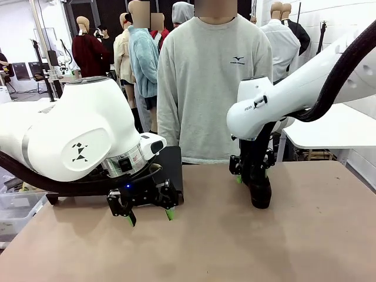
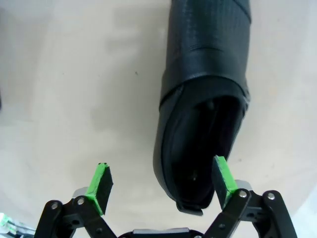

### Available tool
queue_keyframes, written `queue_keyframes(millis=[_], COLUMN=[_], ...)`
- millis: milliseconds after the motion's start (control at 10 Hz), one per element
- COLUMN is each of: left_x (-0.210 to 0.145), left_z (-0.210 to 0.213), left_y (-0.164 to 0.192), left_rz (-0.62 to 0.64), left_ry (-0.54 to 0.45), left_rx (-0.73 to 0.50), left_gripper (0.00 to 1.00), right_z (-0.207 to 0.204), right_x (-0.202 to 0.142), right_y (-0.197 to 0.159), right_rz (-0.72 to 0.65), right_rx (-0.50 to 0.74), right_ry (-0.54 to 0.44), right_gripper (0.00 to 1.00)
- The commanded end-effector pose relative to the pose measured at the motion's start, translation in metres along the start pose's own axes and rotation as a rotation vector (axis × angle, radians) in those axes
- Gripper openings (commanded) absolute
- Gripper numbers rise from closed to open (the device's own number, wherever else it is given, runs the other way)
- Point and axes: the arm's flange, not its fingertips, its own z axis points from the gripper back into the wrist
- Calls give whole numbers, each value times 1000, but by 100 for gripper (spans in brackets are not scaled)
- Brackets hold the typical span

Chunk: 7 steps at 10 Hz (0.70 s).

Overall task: Organize the shoes by placing them on the stand.
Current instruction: Pick up one Shoe and place it in the middle of the table.

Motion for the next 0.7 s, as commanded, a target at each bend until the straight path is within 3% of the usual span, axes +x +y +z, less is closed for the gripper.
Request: queue_keyframes(millis=[0, 600], left_x=[0, 0], left_z=[-2, -2], left_y=[1, 1], left_rz=[1, 1], left_ry=[1, 1], left_rx=[-1, -1], left_gripper=[100, 100], right_z=[-2, -27], right_x=[7, 25], right_y=[2, 13], right_rz=[11, -55], right_rx=[-21, 12], right_ry=[-50, -55], right_gripper=[100, 100])
